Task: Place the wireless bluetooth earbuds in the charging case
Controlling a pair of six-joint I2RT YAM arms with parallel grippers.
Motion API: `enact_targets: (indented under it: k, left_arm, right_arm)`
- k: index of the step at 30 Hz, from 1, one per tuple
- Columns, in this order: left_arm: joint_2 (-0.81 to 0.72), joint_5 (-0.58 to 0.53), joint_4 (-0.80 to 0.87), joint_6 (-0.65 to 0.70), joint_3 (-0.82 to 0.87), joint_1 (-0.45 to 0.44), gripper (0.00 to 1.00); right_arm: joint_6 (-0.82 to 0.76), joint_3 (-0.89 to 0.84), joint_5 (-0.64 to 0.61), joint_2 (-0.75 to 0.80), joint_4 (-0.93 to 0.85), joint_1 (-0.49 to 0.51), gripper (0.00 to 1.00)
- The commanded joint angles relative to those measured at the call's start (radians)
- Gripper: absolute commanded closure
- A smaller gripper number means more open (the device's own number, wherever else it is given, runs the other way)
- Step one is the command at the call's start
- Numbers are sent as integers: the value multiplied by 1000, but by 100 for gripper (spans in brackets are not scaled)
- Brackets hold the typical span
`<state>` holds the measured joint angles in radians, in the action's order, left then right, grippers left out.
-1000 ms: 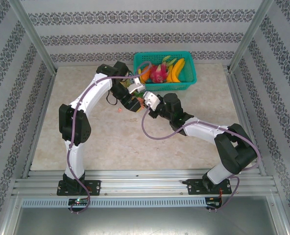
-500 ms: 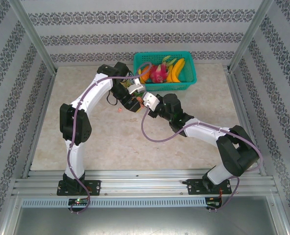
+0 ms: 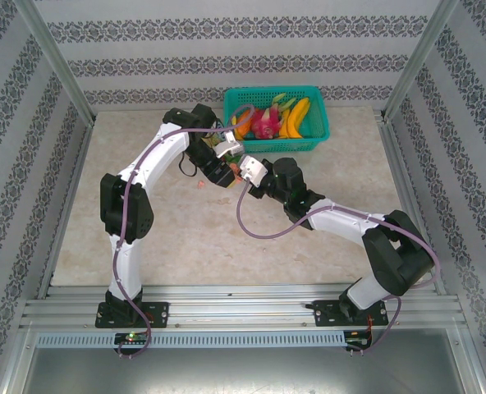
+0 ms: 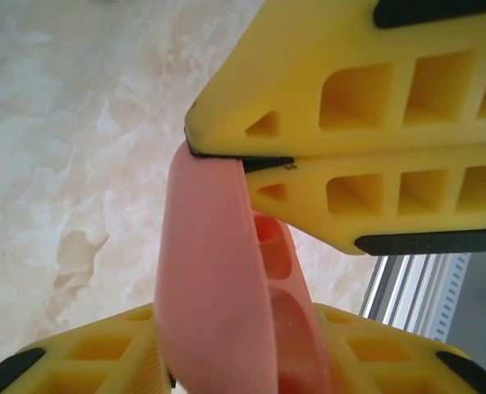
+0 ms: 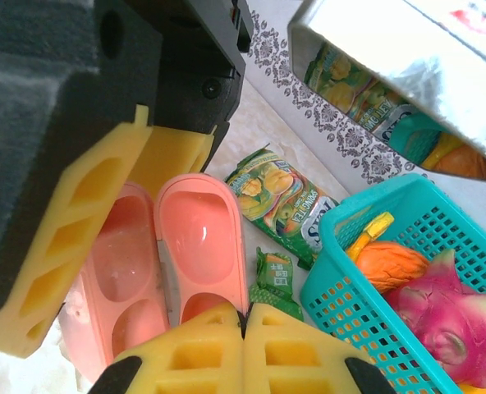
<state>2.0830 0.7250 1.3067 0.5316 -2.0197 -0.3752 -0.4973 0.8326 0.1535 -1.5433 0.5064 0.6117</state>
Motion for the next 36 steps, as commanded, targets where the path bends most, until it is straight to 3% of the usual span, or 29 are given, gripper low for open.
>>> enact_targets:
  k: [1,21,27,36]
  left_arm:
    - [25,-5,37,24,1,-19,59]
    - [31,-5,41,24,-10,-23,83]
    - [37,-12,27,25,-17,-19,89]
    - [41,-10,-41,7,-20,20,100]
  right_arm:
    - [5,-11,-5,26,27,9,100]
    - [45,0,-66,34,18,6,100]
    - [118,4,-129,61,1,-13,79]
    - [233,-63,-173,183,-41,-72,58]
